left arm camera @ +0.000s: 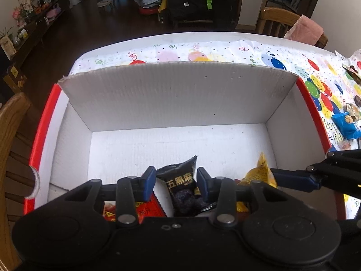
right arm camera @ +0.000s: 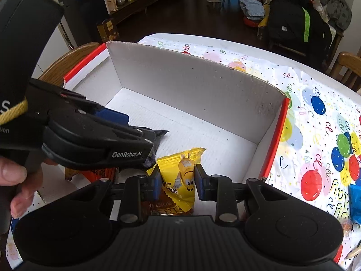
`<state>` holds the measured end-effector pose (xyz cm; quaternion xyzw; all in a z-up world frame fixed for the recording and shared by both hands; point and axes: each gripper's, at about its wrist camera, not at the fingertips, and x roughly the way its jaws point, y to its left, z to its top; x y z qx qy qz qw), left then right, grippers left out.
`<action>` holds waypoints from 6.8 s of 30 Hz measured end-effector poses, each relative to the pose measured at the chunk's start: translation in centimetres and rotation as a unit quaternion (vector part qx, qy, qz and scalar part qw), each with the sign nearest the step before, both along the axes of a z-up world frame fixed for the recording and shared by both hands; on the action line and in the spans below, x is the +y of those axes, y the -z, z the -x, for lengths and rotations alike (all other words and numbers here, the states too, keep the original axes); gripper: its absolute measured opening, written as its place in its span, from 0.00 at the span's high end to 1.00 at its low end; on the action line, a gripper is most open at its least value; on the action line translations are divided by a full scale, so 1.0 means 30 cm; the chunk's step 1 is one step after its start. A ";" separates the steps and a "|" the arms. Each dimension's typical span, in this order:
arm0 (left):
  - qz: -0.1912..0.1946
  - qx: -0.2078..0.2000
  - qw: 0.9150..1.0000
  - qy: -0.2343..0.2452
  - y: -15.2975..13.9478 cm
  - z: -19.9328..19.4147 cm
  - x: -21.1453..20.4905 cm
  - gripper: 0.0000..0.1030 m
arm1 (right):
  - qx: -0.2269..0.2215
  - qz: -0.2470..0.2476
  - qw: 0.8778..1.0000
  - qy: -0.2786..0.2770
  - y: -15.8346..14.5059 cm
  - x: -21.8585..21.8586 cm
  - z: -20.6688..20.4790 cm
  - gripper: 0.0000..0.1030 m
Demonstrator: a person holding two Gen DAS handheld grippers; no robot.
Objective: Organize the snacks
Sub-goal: 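Carry both packets into the red box and open both tools, then withdraw both tools from the box toward the remaining snacks, then grasp the blue cookie packet with the left tool while the right tool grasps the purple candy, then carry both items into the red box and open both tools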
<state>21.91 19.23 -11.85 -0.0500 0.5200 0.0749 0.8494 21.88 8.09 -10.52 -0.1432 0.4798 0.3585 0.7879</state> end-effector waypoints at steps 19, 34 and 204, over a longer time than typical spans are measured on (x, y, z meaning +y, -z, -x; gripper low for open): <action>-0.004 -0.059 0.998 -0.023 -0.150 0.109 -0.002 0.23 | -0.051 -0.022 0.998 -0.002 -0.128 -0.060 0.071 0.28; 0.000 -0.125 0.992 -0.026 -0.303 0.247 -0.070 0.13 | -0.068 -0.069 0.995 0.021 -0.271 -0.213 0.149 0.21; 0.056 -0.118 0.990 -0.060 -0.358 0.326 -0.060 0.66 | -0.087 -0.083 0.993 0.009 -0.275 -0.276 0.188 0.79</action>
